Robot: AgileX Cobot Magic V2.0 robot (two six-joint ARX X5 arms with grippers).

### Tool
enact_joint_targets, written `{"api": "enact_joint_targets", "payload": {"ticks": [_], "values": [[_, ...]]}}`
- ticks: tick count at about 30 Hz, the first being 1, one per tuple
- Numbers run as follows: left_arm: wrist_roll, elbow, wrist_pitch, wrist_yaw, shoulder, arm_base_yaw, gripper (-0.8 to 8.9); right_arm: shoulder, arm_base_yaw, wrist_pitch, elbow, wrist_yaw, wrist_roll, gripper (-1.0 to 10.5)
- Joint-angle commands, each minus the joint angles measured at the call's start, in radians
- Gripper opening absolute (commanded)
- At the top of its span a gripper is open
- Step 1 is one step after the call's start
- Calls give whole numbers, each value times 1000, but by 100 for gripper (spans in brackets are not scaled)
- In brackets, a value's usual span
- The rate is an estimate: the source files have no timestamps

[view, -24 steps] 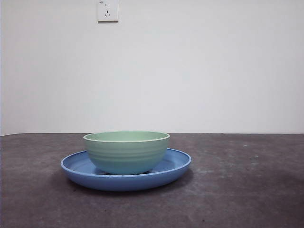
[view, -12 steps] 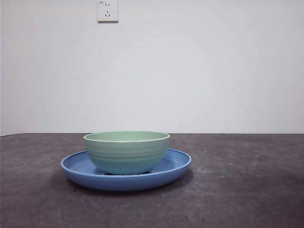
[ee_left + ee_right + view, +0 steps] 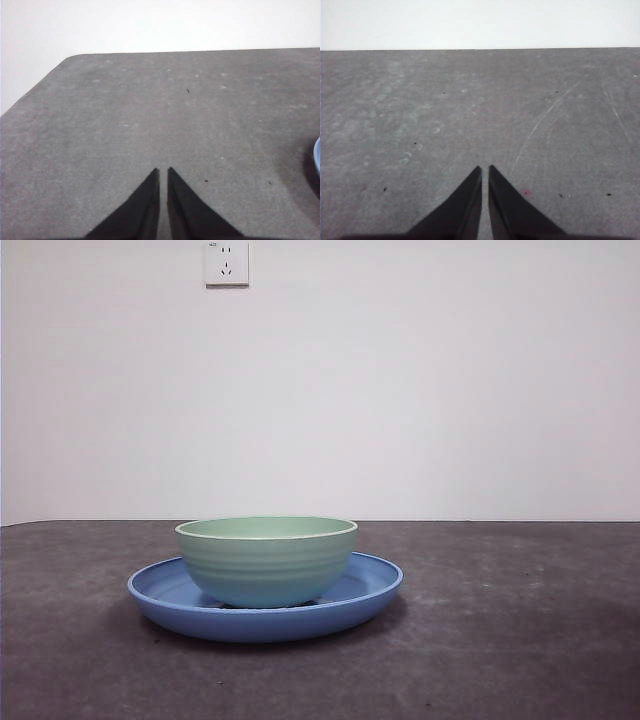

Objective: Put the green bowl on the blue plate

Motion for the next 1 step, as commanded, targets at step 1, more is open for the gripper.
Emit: {"api": "enact_joint_targets", "payload": {"ticks": [1], "values": [[-6,-21,-7,-3,-1,1,27,-3,-2,9,-5,3,18,20]]}}
